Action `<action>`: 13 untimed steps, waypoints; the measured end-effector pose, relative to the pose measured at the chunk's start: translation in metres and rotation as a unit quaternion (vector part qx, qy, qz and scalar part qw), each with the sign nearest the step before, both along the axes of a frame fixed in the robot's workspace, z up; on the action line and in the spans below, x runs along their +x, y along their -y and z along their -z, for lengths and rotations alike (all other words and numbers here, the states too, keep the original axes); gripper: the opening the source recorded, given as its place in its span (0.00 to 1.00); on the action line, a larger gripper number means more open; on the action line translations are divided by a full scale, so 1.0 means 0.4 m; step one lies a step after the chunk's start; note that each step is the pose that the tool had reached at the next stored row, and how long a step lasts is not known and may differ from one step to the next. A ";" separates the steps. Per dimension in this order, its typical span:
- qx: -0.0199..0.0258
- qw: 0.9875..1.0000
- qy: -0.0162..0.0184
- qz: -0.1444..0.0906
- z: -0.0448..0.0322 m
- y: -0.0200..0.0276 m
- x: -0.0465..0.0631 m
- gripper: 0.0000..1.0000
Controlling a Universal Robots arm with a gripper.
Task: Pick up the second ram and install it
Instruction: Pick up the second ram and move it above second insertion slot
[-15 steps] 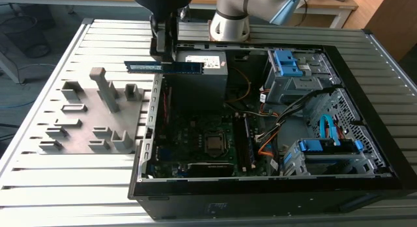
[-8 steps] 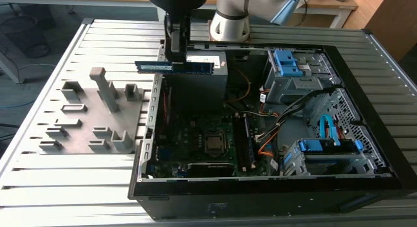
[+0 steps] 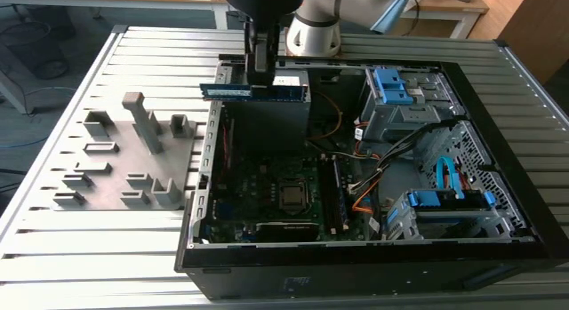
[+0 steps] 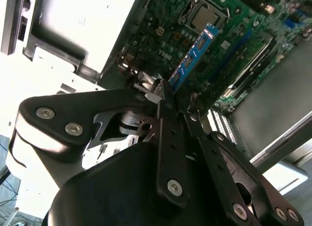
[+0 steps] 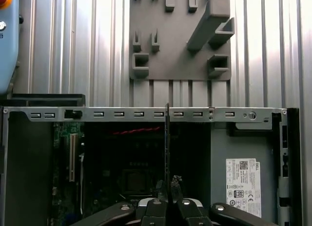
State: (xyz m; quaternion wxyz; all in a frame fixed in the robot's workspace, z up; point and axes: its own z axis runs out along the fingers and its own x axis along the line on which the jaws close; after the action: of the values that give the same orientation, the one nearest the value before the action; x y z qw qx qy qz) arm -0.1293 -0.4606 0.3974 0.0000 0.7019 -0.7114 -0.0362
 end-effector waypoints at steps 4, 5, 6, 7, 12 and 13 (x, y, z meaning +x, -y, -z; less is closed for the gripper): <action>0.000 1.000 -0.001 0.000 0.003 0.000 0.022 0.14; 0.000 1.000 -0.001 0.000 0.005 0.000 0.029 0.14; 0.000 1.000 -0.002 0.000 0.007 0.000 0.037 0.14; 0.000 1.000 -0.002 0.000 0.009 0.000 0.044 0.14; 0.000 1.000 -0.002 0.000 0.030 0.000 0.061 0.14; 0.000 1.000 -0.002 0.000 0.034 0.000 0.062 0.14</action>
State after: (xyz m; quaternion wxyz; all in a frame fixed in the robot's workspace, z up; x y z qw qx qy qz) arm -0.1047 -0.4606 0.3837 0.0020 0.7018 -0.7114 -0.0378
